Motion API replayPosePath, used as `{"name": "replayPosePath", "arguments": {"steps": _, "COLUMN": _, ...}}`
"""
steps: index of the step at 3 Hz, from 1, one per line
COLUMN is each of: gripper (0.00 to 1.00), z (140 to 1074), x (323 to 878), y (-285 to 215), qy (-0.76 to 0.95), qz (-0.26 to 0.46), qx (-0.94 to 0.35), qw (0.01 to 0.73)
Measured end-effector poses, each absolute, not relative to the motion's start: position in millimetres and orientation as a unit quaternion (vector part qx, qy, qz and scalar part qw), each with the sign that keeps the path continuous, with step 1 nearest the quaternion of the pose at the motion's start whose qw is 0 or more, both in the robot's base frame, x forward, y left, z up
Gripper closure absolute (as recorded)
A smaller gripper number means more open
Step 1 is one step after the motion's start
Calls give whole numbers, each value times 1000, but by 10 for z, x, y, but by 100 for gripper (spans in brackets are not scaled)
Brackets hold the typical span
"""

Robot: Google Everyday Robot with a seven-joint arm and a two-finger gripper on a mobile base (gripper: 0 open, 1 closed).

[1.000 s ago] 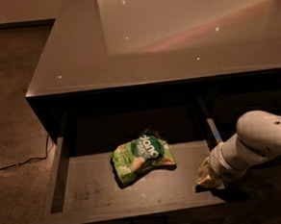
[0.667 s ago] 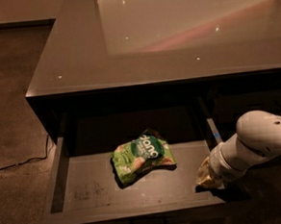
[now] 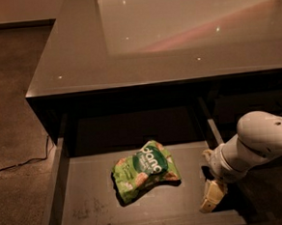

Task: Open top drawer

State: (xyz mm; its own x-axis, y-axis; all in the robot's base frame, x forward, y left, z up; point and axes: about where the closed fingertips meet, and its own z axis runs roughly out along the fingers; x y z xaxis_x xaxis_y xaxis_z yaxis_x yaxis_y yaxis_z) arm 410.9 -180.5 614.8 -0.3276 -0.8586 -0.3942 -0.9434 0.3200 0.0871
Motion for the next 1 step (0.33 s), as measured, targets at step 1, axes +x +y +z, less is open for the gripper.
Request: {"name": "replayPosePath", "arguments": {"steps": 1, "gripper": 0, "z": 6148, "x": 4109, "y": -1805, "qy": 800, "qz": 152, "qx": -563, "qw": 139}}
